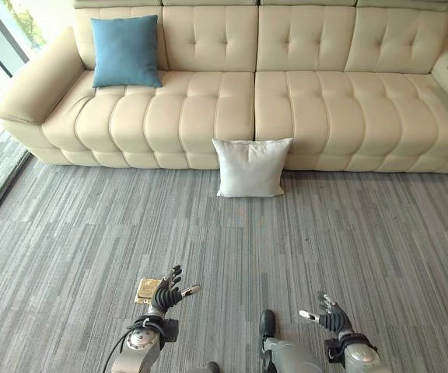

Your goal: Pick up all the scattered cushions and arrange them neatly on the sofa.

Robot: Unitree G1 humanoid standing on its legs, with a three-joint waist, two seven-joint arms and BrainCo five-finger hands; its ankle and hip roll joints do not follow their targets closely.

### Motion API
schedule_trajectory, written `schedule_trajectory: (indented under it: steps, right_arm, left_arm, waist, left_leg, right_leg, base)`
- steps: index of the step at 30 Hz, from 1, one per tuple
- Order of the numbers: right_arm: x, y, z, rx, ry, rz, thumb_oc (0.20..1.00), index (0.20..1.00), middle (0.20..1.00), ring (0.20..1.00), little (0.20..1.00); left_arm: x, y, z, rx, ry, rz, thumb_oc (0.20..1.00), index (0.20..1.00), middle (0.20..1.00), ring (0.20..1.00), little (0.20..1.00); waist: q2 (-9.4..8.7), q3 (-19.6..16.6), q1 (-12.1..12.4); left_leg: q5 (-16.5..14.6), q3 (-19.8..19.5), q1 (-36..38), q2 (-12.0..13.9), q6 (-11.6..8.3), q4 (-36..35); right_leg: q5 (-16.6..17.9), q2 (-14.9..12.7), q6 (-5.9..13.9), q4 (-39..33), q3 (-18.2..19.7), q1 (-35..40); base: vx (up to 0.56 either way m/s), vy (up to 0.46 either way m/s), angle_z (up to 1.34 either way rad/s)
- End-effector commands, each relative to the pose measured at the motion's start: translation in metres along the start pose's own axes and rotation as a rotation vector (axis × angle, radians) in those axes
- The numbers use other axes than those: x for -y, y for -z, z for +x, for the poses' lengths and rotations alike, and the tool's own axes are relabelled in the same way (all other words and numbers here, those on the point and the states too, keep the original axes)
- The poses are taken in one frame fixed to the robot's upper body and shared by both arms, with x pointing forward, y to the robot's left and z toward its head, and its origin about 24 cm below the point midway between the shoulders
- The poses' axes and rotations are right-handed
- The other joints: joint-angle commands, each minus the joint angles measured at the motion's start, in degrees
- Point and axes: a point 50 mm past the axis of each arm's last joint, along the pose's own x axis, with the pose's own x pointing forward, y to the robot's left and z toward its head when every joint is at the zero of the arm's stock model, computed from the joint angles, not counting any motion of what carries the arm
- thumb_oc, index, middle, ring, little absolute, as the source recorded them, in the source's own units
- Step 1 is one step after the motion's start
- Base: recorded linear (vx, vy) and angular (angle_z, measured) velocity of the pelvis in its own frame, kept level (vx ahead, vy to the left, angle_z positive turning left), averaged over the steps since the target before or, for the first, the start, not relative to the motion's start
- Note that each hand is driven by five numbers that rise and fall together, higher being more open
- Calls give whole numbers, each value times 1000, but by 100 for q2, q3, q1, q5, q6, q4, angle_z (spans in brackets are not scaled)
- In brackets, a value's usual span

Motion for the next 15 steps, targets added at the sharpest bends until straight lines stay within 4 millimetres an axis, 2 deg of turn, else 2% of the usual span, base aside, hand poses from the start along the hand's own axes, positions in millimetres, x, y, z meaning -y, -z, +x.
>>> schedule_trajectory:
  steps: [1,4,5,6,7,9,10,11,14,15]
  right_arm:
    - [8,-12,1,70,10,6,1000,1000,1000,1000,1000]
    - [11,-17,3,86,9,-10,1000,1000,1000,1000,1000]
    - [12,-20,3,96,10,-14,1000,1000,1000,1000,1000]
    - [13,-23,4,105,16,-23,1000,1000,1000,1000,1000]
    - [14,-26,5,114,23,-29,1000,1000,1000,1000,1000]
    - [15,-26,6,109,30,-32,1000,1000,1000,1000,1000]
    - [14,-26,6,111,24,-31,1000,1000,1000,1000,1000]
    - [12,-24,4,110,13,-42,1000,1000,1000,1000,1000]
    - [11,-22,4,100,7,-54,1000,1000,1000,1000,1000]
    - [10,-23,5,99,0,-47,1000,1000,1000,1000,1000]
  left_arm:
    - [3,-28,10,119,30,-4,1000,1000,1000,1000,1000]
    - [1,-23,8,97,23,5,1000,1000,1000,1000,1000]
    - [1,-21,7,91,19,8,1000,1000,1000,1000,1000]
    - [-1,-19,7,80,12,17,1000,1000,1000,1000,1000]
    - [-3,-19,7,78,4,23,1000,1000,1000,1000,1000]
    - [-4,-17,7,69,-4,26,1000,1000,1000,1000,1000]
    - [-7,-16,6,68,-12,24,1000,1000,1000,1000,1000]
    - [-11,-11,2,55,-27,24,1000,1000,1000,1000,1000]
    - [-13,-11,2,52,-26,34,1000,1000,1000,1000,1000]
    - [-18,-9,1,44,-38,40,1000,1000,1000,1000,1000]
  waist:
    - [-35,136,-73]
    - [-141,111,37]
    - [-149,116,82]
    - [-125,136,170]
    - [-111,164,228]
    - [-111,175,274]
    - [-100,129,301]
    - [-113,32,330]
    - [-153,-44,329]
    - [-203,-90,347]
  left_leg:
    - [154,-220,-81,49,-170,-129]
    - [-81,-281,-407,-18,-75,-441]
    - [27,-313,-550,0,-73,-616]
    - [392,-381,-822,77,-89,-1022]
    - [628,-396,-1004,102,-126,-1182]
    - [756,-350,-1116,100,-148,-1305]
    - [704,-314,-1016,96,-129,-1471]
    - [678,-419,-972,21,-68,-1405]
    - [602,-405,-871,-48,-14,-1397]
    - [471,-342,-770,-127,85,-1392]
  right_leg:
    - [-1457,-120,567,457,170,226]
    - [-1552,-222,625,282,218,505]
    - [-1579,-222,646,217,232,611]
    - [-1640,-188,658,128,266,788]
    - [-1671,-165,671,92,282,894]
    - [-1707,-165,683,66,305,979]
    - [-1729,-147,710,76,380,1014]
    - [-1735,-218,771,116,466,1109]
    - [-1700,-300,807,185,571,1088]
    - [-1667,-375,912,365,689,1023]
  base:
    - [123,11,0]
    - [206,36,-4]
    - [299,105,-1]
    - [286,121,-6]
    - [214,98,-11]
    - [159,90,-18]
    - [375,259,-28]
    - [366,267,-46]
    - [242,187,-49]
    - [266,253,-35]
